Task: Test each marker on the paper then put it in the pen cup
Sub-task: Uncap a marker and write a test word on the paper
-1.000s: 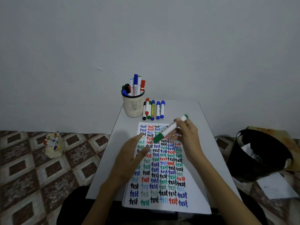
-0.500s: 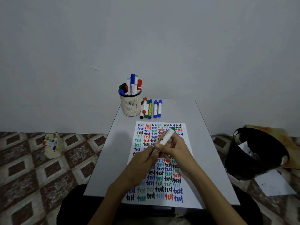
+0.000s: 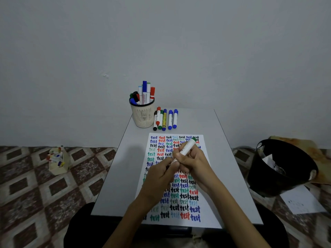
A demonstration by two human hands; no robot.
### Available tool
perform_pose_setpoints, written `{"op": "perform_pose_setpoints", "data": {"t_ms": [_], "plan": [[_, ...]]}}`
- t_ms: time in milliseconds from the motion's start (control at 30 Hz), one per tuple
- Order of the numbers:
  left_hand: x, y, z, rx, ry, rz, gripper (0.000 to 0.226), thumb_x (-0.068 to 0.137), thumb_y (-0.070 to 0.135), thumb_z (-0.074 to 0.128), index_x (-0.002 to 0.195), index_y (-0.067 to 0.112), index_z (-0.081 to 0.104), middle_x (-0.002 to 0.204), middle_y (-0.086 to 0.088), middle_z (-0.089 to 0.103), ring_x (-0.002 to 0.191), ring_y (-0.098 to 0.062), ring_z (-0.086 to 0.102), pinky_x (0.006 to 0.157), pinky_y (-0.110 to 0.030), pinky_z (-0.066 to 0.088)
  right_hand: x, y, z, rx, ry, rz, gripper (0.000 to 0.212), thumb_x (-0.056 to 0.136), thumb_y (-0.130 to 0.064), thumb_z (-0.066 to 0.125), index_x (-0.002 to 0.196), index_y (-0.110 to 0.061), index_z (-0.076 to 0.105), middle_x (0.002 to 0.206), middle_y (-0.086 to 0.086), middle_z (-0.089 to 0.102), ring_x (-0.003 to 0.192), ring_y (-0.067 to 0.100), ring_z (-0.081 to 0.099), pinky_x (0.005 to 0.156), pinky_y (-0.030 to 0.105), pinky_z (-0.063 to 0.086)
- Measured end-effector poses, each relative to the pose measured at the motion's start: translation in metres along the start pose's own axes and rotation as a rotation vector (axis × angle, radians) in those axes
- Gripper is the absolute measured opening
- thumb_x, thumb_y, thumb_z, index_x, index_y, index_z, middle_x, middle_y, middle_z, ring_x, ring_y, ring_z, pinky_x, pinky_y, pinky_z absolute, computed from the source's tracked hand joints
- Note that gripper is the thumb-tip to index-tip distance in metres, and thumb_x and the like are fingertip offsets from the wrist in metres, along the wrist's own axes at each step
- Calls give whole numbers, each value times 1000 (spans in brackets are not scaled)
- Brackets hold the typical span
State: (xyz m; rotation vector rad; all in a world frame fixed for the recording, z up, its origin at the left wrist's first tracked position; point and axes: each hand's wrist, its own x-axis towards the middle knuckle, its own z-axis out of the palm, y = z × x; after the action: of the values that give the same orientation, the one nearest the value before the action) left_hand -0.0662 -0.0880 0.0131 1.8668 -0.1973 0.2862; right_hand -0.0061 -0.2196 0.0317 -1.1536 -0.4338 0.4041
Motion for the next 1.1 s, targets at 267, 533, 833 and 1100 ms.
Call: {"op": "perform_pose_setpoints", "data": {"t_ms": [267, 533, 833, 1100], "plan": [[-7, -7, 8, -94, 127, -12, 37, 86, 53, 46, 103, 24, 63, 50, 4, 43, 42, -10, 37, 43, -26, 35, 5, -14, -8, -139, -124, -35, 26, 77, 1, 67, 96, -4, 50, 89, 16, 65, 82, 35, 62, 68, 36, 52], [10, -20, -25, 544, 97, 85, 27, 100, 33, 37, 115, 26, 58, 67, 16, 46, 62, 2, 47, 65, -14, 36, 35, -29, -44, 49, 280, -185, 21, 84, 4, 60, 74, -9, 48, 68, 10, 64, 46, 16, 52, 42, 21, 44], [1, -66, -35, 834, -59, 74, 53, 94, 51, 19, 138, 28, 40, 138, 10, 44, 129, -6, 36, 114, -39, 19, 54, -11, -82, -198, 458, -64, 28, 78, 3, 73, 70, -10, 50, 61, 9, 62, 47, 17, 57, 43, 24, 48], [1, -68, -35, 793, -41, 108, 50, 95, 49, 24, 133, 26, 48, 135, 10, 46, 126, -5, 39, 114, -43, 23, 59, 3, -86, -465, 477, -83, 36, 77, 12, 67, 64, -11, 43, 57, 5, 52, 49, 9, 52, 47, 20, 45]]}}
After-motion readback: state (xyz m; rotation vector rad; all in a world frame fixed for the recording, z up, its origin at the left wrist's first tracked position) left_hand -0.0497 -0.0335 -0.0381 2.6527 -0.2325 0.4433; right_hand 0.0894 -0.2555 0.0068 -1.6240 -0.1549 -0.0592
